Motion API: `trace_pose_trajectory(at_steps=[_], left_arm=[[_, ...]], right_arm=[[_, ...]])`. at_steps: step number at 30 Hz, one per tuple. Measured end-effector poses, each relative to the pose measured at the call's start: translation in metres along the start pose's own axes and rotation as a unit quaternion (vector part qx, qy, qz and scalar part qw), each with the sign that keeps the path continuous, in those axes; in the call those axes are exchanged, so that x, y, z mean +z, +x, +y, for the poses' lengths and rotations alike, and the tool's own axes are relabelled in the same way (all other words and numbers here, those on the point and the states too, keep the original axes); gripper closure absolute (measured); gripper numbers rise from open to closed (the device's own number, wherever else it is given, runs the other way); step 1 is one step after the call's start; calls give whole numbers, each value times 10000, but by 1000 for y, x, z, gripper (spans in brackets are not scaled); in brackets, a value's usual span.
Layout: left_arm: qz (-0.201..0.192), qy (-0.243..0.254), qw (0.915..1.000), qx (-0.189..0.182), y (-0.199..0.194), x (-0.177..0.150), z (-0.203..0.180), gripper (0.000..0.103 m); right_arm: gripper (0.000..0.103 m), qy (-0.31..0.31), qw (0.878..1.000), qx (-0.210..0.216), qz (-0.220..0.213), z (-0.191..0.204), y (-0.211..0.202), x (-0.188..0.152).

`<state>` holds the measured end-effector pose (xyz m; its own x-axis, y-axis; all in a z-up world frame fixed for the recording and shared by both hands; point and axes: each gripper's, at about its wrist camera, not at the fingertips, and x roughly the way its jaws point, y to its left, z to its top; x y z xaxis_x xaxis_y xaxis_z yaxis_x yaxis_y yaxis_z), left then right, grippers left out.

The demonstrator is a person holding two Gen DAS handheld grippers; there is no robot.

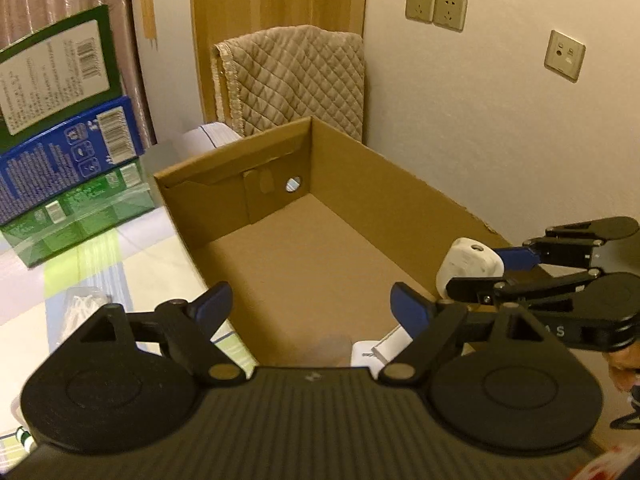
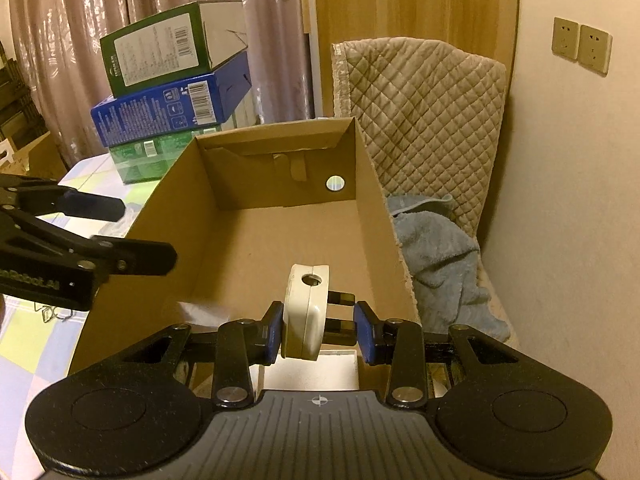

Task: Organize rigid objects
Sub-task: 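Lower both held objects into the box and open both tools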

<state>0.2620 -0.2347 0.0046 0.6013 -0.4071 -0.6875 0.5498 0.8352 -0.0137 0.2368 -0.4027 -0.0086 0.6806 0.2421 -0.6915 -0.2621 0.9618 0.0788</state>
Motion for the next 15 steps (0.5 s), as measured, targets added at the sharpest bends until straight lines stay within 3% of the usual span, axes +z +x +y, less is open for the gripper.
trace_pose_trajectory(at_steps=[15], left_arm=[[-127,-554,9982,201,-35,-23,44,20]], right_arm=[[69,21,9999,-58,107,17,19,7]])
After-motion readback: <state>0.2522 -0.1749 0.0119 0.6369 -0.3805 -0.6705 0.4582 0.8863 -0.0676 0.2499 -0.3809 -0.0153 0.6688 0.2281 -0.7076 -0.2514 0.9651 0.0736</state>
